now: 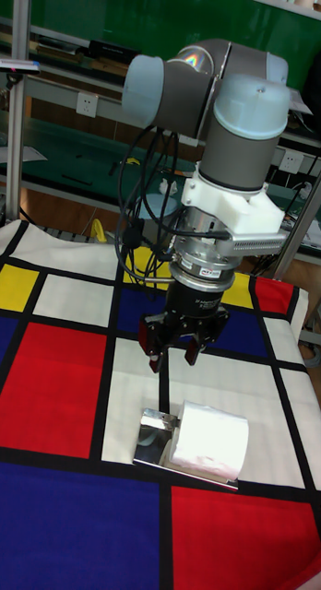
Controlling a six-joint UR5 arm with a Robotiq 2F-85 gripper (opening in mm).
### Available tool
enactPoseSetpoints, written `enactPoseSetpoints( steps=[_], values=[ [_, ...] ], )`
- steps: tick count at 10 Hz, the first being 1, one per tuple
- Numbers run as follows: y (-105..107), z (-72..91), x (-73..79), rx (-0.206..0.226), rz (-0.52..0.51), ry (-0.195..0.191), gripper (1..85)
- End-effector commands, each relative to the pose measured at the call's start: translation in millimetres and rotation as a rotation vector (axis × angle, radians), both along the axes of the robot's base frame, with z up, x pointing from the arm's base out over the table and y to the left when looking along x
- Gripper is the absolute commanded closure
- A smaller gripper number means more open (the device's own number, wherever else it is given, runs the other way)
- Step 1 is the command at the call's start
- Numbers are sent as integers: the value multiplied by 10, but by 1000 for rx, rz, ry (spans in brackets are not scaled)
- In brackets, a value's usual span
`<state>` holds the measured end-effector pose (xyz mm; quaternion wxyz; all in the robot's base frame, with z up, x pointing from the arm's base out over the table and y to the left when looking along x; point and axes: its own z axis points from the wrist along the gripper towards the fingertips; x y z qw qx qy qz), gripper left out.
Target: Take the roll of paper down from the shelf
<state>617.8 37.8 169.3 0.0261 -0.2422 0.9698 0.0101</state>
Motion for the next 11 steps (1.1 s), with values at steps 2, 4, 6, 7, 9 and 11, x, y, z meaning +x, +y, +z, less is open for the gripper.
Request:
enactPoseSetpoints(
  steps=[2, 4, 6, 7, 9, 11],
  values=[
    [10, 5, 34, 0, 144, -14, 277],
    [12, 6, 49, -5, 240, -23, 280],
    [32, 7, 56, 0, 274, -28, 277],
    [19, 6, 40, -5, 292, -22, 277],
    [62, 1, 26, 7, 317, -17, 267],
    [242, -22, 148, 10, 363, -23, 217]
  ],
)
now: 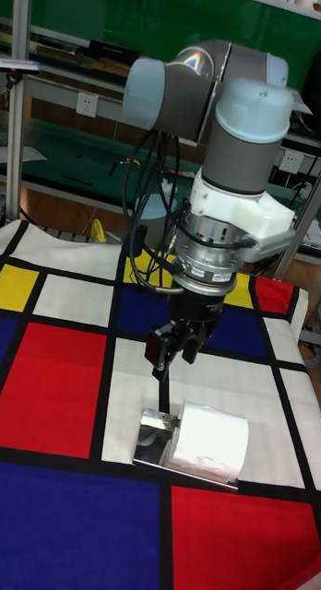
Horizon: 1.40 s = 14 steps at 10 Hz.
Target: Take the roll of paper down from the shelf
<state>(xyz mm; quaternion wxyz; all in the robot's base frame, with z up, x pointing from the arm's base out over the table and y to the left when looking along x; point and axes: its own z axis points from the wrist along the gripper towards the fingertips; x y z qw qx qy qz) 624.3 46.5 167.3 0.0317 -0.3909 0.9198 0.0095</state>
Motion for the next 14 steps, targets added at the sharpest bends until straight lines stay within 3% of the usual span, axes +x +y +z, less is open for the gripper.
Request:
enactPoseSetpoints(
  steps=[1, 3, 5, 6, 7, 11, 14],
  values=[
    [222, 10, 184, -3, 82, -9, 203],
    [443, 5, 307, -13, 111, -14, 160],
    [437, 34, 392, -61, 176, -28, 130],
    [494, 71, 318, -40, 168, -5, 123],
    [462, 70, 294, -52, 176, 6, 103],
    [449, 71, 322, -60, 219, -5, 117],
    [524, 74, 365, -36, 264, -27, 103]
  ],
)
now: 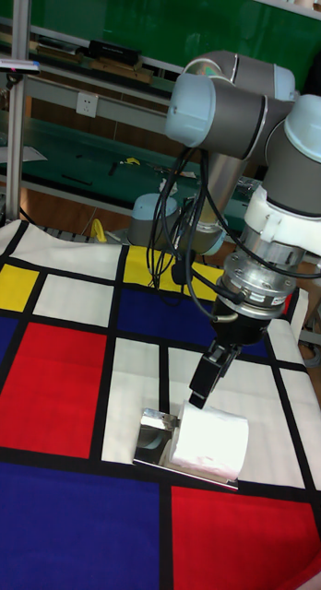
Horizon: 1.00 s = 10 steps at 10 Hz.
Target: Take the roll of paper down from the shelf
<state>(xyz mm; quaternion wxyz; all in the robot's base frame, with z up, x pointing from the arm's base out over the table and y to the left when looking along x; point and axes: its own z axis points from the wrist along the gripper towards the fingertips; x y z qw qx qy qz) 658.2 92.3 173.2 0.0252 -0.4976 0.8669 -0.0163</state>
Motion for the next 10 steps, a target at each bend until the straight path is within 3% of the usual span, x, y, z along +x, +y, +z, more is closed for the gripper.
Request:
enactPoseSetpoints(
  steps=[1, 7, 10],
  values=[
    [102, 6, 31, 32, 25, -9, 100],
    [276, -220, 76, 60, 77, -8, 87],
    [308, -224, 15, 73, 84, 14, 83]
  ],
)
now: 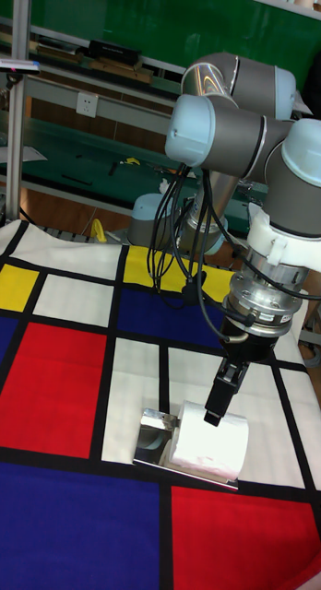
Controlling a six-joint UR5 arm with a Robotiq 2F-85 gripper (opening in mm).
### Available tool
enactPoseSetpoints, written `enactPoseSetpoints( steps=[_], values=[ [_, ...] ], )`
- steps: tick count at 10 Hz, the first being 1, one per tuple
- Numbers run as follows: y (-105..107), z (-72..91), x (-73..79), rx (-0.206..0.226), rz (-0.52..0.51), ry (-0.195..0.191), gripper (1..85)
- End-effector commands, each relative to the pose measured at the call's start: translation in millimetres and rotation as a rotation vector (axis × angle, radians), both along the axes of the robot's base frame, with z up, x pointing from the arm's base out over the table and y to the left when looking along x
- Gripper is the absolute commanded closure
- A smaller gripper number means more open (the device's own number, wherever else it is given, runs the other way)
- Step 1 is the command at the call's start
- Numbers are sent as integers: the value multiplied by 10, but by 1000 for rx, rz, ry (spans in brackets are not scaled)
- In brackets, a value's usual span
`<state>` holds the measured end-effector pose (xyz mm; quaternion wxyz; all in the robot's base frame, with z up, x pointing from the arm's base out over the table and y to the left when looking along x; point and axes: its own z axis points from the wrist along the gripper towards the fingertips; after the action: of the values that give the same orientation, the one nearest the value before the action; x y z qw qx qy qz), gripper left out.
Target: Take the roll of paper down from the shelf
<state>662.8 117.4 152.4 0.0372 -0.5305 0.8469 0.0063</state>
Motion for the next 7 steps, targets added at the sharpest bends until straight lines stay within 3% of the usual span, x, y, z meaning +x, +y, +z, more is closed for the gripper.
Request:
enactPoseSetpoints(
  steps=[1, 3, 4, 7],
  values=[
    [58, -18, -75, 23, 10, 30, 67],
    [90, -16, -150, 36, -7, 60, 53],
    [26, -20, -95, 11, 19, 37, 53],
    [2, -21, -75, 0, 43, 29, 60]
  ],
)
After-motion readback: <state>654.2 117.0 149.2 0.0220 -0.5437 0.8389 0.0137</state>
